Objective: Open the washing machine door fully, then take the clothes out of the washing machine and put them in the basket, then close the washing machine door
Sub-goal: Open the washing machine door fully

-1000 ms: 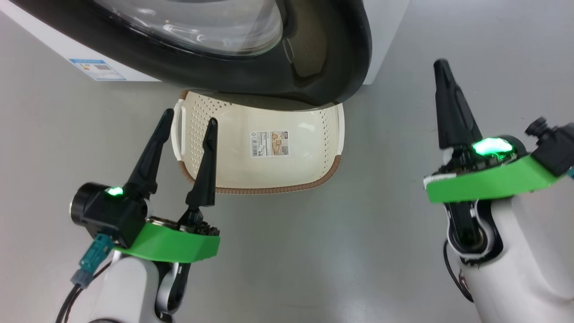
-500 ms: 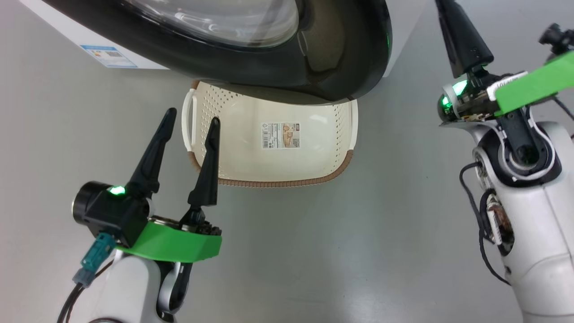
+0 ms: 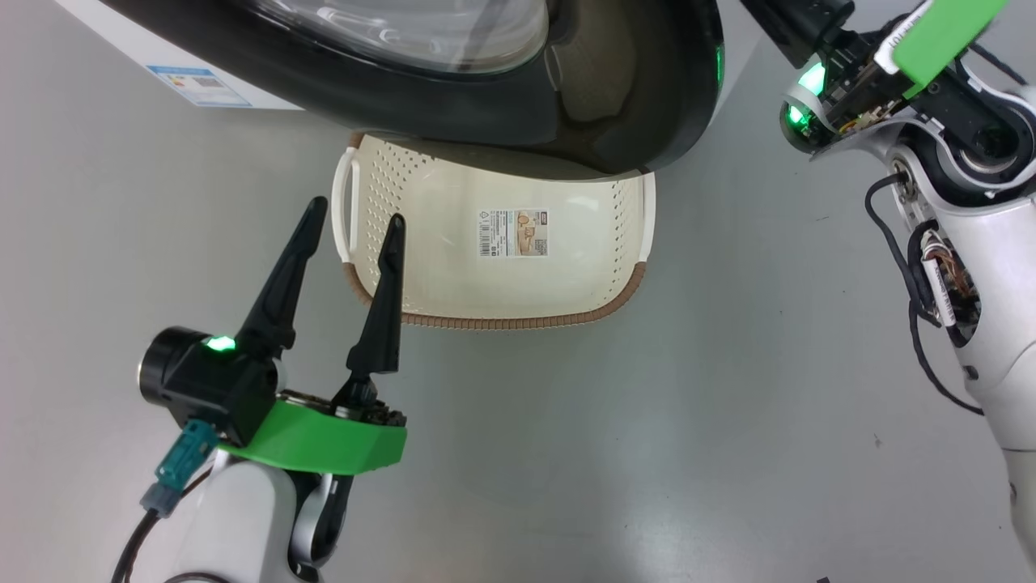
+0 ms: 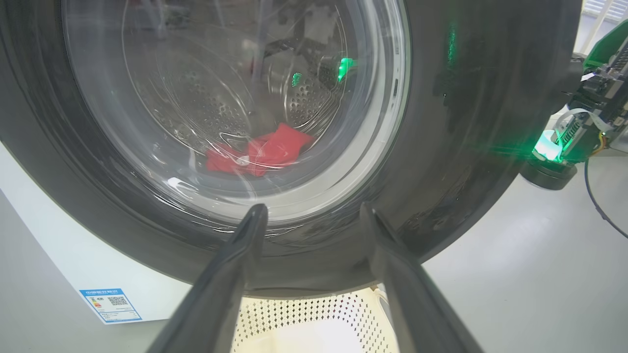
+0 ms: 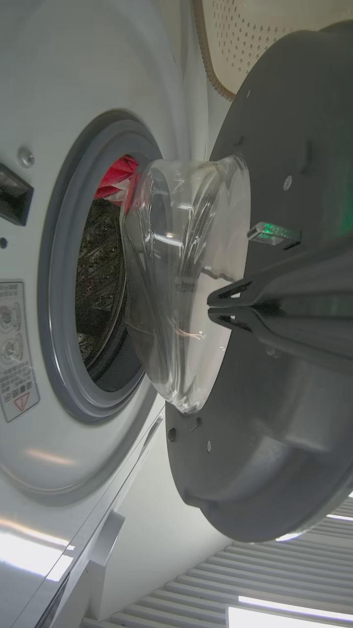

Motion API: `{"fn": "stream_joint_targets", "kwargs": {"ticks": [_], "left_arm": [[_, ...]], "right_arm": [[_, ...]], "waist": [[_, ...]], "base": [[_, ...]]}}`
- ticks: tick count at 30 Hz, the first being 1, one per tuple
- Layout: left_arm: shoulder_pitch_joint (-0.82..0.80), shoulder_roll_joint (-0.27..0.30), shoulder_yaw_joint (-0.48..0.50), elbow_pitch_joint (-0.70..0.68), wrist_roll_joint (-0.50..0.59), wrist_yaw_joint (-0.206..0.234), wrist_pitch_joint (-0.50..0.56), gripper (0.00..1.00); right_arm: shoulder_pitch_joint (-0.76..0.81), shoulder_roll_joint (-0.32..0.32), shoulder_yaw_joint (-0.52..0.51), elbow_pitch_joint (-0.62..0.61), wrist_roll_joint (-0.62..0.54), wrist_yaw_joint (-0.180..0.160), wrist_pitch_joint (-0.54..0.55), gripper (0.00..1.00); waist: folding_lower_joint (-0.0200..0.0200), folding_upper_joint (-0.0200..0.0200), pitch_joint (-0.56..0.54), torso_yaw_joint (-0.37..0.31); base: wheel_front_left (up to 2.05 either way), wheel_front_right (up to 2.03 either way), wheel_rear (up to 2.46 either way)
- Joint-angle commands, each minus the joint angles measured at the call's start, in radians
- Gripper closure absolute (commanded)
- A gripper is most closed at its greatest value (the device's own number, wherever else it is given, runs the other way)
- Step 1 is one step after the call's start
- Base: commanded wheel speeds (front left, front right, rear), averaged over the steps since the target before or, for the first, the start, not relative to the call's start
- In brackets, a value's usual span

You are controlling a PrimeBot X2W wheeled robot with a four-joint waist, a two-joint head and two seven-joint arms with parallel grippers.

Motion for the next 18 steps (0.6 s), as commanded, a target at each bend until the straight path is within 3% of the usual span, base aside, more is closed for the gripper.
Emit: {"fn": "stream_joint_targets", "kwargs": {"ticks": [1,18], "left_arm": [[-0.007,0.019,0.024,-0.02,-0.001,0.008,-0.008,0.0],[0.007,0.019,0.031,-0.006,0.0,0.01,-0.008,0.0]], "right_arm": [[-0.024,-0.001,0.036,-0.017,0.0,0.007,0.033,1.0],[0.016,-0.043,0.156,-0.091,0.029,0.007,0.048,1.0]], "waist": [[0.0,0.0,0.004,0.005],[0.0,0.0,-0.029,0.004]], "base": [[0.0,0.0,0.0],[0.0,0.0,0.0]]}}
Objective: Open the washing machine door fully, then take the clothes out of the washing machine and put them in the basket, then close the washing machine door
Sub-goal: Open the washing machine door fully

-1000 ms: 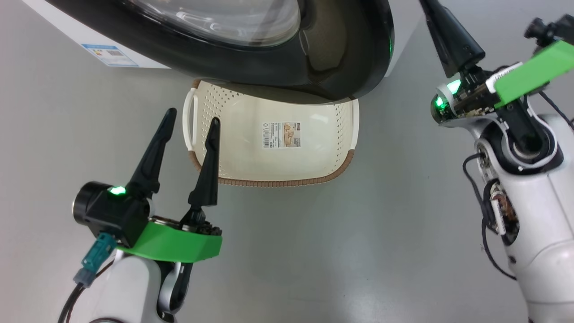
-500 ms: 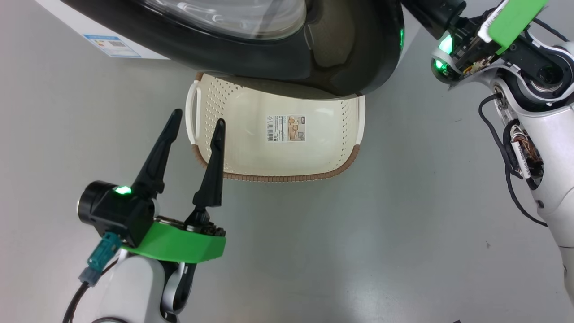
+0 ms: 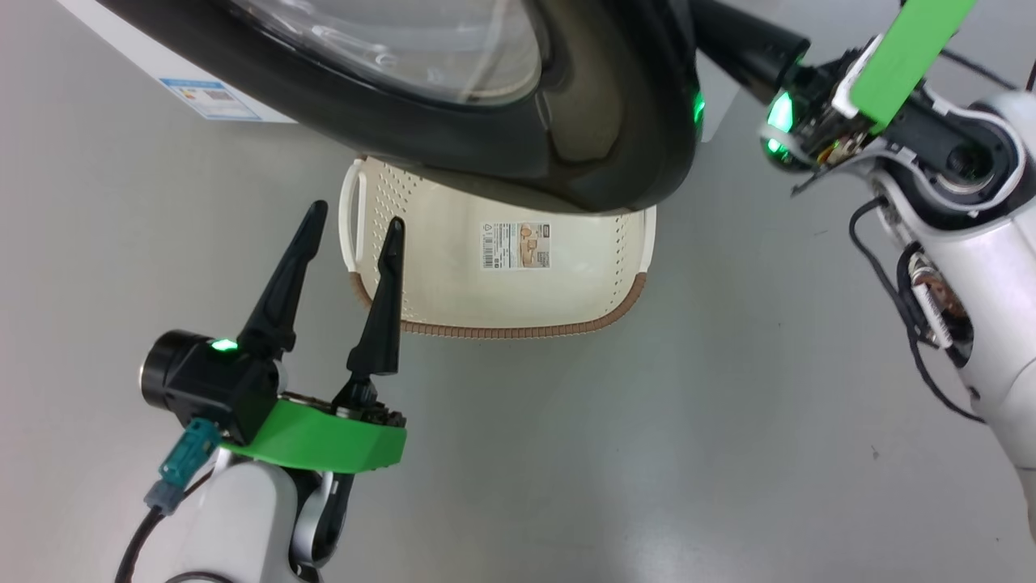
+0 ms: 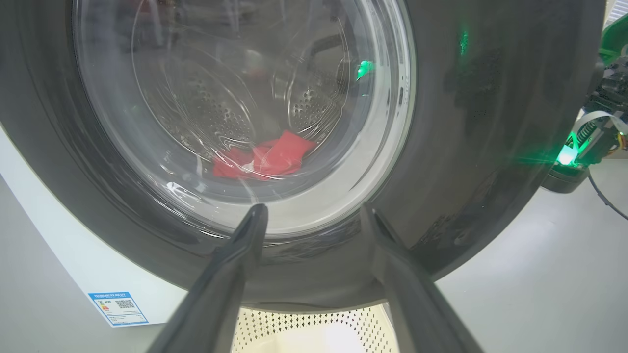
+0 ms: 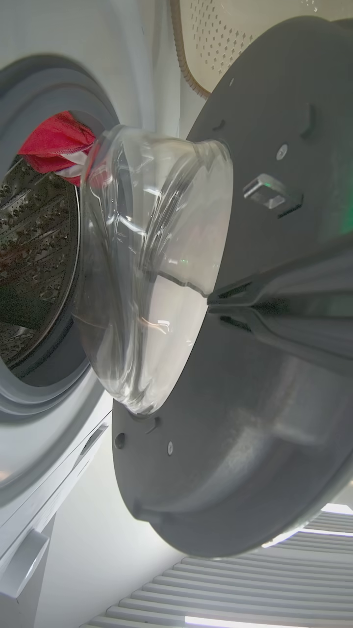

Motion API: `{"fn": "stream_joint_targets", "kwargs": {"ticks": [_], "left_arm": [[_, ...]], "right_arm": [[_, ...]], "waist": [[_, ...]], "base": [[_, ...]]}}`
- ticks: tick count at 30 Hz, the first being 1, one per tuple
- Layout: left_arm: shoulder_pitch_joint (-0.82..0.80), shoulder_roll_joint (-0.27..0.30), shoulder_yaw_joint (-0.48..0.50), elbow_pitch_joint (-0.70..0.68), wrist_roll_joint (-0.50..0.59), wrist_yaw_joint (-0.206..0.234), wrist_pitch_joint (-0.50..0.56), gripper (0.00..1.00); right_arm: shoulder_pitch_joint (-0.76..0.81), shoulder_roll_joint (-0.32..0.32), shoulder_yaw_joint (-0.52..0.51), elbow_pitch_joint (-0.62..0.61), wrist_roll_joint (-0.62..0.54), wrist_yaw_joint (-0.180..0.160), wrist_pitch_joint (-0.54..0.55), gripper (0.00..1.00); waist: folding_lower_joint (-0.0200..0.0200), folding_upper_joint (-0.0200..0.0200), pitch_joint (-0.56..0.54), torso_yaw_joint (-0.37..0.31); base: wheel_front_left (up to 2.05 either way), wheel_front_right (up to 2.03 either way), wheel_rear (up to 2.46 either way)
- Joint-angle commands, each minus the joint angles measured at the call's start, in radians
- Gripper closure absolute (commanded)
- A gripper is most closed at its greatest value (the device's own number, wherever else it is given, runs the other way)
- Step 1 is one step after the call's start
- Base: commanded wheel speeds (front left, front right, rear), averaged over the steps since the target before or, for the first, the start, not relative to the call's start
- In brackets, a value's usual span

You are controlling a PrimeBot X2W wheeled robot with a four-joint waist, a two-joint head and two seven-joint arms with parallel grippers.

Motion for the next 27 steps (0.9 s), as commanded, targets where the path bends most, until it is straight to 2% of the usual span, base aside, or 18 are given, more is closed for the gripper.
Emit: {"fn": "stream_joint_targets", "kwargs": {"ticks": [1,8,27], "left_arm": [[0.009,0.019,0.032,-0.02,-0.001,0.006,-0.008,0.0],[0.017,0.019,0.033,-0.013,-0.003,0.005,-0.008,0.0],[0.067,0.019,0.039,0.002,-0.013,0.011,-0.008,0.0]], "right_arm": [[0.04,0.015,0.017,-0.033,0.011,0.007,-0.004,1.0],[0.097,-0.002,0.059,-0.04,0.031,0.007,-0.024,1.0],[0.222,0.017,0.138,-0.085,0.114,0.007,-0.036,1.0]], "waist": [[0.0,0.0,-0.011,-0.001],[0.0,0.0,-0.046,0.005],[0.0,0.0,-0.173,0.055]], "base": [[0.0,0.0,0.0],[0.0,0.0,0.0],[0.0,0.0,0.0]]}}
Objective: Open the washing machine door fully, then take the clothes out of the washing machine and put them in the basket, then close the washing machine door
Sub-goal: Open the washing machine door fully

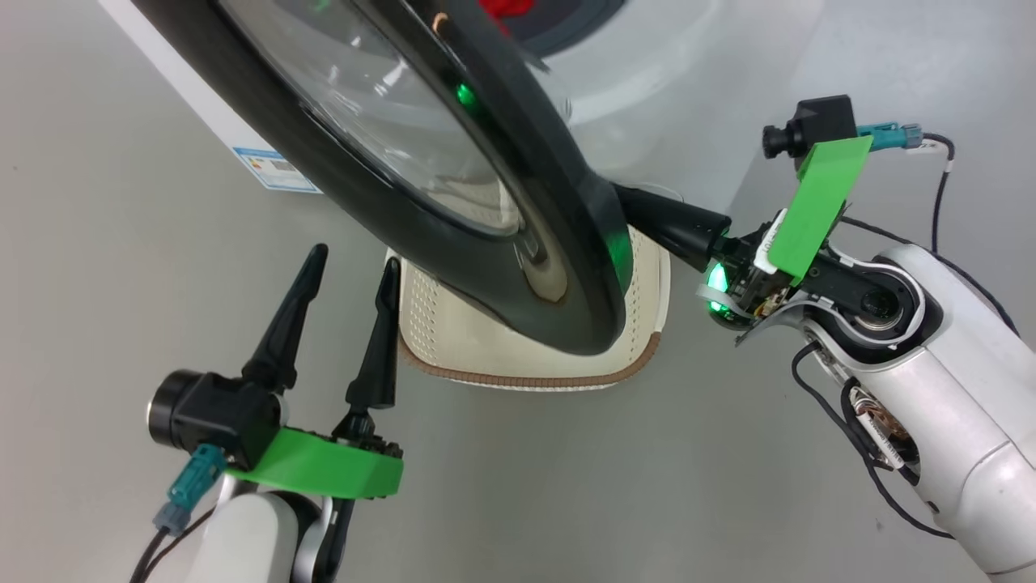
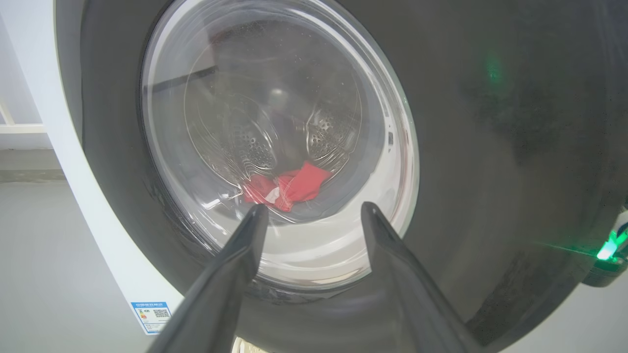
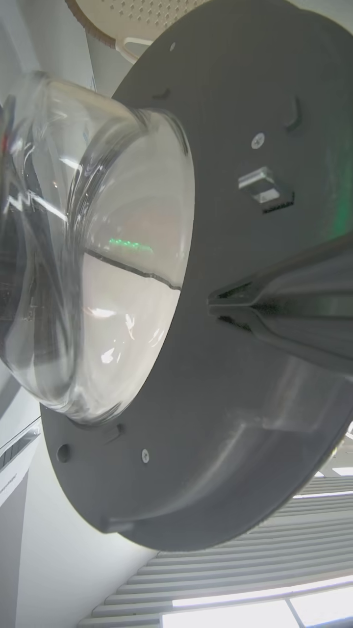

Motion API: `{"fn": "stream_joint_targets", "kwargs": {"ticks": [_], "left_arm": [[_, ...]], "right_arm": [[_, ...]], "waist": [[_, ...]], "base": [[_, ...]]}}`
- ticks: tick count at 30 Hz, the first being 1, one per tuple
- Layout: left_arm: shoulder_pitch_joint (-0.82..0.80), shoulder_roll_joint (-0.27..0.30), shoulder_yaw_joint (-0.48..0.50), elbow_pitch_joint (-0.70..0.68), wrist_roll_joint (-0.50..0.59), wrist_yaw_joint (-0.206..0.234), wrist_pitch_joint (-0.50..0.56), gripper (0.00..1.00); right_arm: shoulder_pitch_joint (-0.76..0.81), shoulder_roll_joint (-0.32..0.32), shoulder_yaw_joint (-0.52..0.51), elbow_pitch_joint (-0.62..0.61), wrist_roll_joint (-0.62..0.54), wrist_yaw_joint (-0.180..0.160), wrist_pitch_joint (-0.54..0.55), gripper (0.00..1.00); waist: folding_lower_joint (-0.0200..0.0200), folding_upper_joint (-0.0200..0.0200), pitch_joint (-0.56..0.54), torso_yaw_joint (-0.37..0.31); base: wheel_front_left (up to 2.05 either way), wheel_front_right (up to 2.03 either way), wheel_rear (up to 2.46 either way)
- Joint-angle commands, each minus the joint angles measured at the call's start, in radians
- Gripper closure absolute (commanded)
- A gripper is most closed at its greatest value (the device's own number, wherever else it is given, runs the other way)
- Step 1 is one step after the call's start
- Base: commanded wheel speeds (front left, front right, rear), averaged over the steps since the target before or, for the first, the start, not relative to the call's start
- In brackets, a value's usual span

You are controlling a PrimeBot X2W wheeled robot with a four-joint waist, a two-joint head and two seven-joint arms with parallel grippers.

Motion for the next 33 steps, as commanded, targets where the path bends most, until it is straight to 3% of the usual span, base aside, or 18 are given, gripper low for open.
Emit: {"fn": "stream_joint_targets", "kwargs": {"ticks": [1,19,33], "left_arm": [[0.013,0.018,0.03,-0.018,-0.008,0.009,-0.008,0.0],[0.079,0.018,0.033,-0.003,-0.026,0.018,-0.008,0.0],[0.1,0.018,0.017,-0.001,-0.052,0.035,-0.008,0.0]], "right_arm": [[0.015,0.025,0.009,-0.043,0.009,0.009,-0.003,1.0],[0.113,0.038,0.088,-0.042,0.026,0.009,-0.015,1.0],[0.138,0.031,0.126,-0.047,0.055,0.009,-0.024,1.0]], "waist": [[0.0,-0.0001,-0.027,0.019],[0.0,-0.0001,-0.142,0.1],[0.0,-0.0001,-0.166,0.208]], "base": [[0.0,0.0,0.0],[0.0,0.0,0.0],[0.0,0.0,0.0]]}}
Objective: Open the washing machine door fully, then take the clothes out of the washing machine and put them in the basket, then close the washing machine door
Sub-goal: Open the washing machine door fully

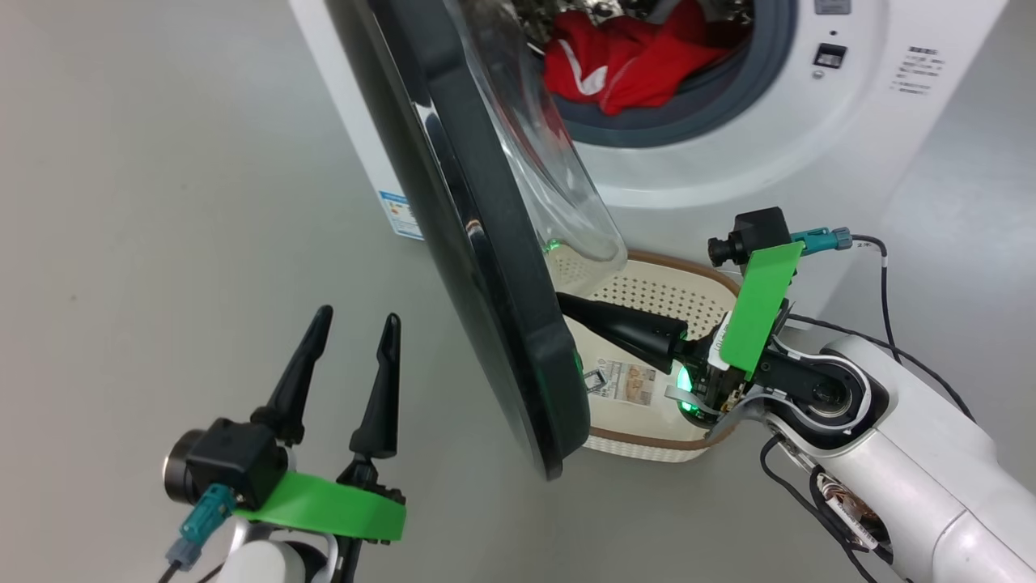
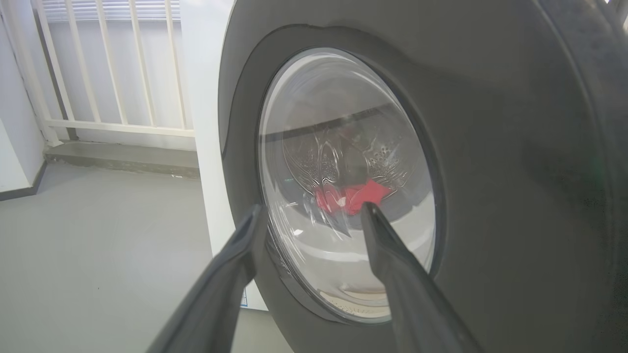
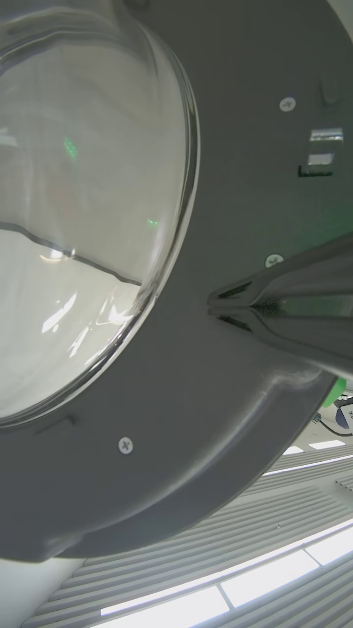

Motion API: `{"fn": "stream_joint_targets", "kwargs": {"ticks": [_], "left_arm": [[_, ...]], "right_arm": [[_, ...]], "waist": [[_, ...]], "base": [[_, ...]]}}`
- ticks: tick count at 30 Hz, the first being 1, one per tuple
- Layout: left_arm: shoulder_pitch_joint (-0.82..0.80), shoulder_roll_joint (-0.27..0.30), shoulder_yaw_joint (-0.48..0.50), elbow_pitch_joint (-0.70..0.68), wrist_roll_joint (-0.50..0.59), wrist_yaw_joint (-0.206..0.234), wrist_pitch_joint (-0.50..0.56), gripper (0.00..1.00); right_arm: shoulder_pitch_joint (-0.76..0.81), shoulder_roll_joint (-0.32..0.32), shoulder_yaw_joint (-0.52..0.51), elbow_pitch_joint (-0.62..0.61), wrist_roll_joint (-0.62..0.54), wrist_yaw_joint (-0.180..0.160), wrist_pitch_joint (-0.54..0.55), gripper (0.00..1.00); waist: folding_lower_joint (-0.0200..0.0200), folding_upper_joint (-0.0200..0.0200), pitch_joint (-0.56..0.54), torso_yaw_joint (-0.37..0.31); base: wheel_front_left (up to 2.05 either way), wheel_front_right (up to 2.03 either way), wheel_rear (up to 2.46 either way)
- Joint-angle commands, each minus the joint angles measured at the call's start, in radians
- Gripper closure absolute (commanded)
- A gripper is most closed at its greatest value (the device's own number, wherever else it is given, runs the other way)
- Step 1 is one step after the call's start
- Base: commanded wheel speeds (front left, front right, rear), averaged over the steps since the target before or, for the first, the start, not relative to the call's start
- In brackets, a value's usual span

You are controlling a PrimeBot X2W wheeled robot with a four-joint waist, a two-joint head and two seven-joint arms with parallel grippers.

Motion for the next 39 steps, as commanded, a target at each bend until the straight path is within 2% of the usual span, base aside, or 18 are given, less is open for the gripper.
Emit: {"fn": "stream_joint_targets", "kwargs": {"ticks": [1,15,29,38,39], "left_arm": [[0.008,0.018,0.026,-0.023,-0.007,0.01,-0.008,0.0],[0.031,0.018,0.014,-0.013,-0.022,0.018,-0.008,0.0],[0.057,0.018,0.026,-0.017,-0.02,0.018,-0.008,0.0],[0.074,0.018,0.035,-0.017,-0.022,0.015,-0.008,0.0],[0.075,0.018,0.037,-0.016,-0.021,0.013,-0.008,0.0]], "right_arm": [[0.018,0.018,0.017,-0.035,0.018,0.008,-0.003,1.0],[0.051,0.011,0.055,-0.055,0.068,0.008,-0.004,1.0],[0.058,0.023,0.105,-0.042,0.081,0.008,-0.013,1.0],[0.065,0.015,0.109,-0.055,-0.012,0.008,-0.083,1.0],[0.074,0.016,0.101,-0.06,-0.023,0.008,-0.099,0.9]], "waist": [[0.0,0.0,-0.005,0.034],[0.0,0.0,-0.053,0.117],[0.0,0.0,-0.078,0.143],[0.0,0.0,-0.088,0.142],[0.0,0.0,-0.09,0.141]], "base": [[0.0,0.0,0.0],[0.0,0.0,0.0],[0.0,0.0,0.0],[0.0,0.0,0.0],[0.0,0.0,0.0]]}}
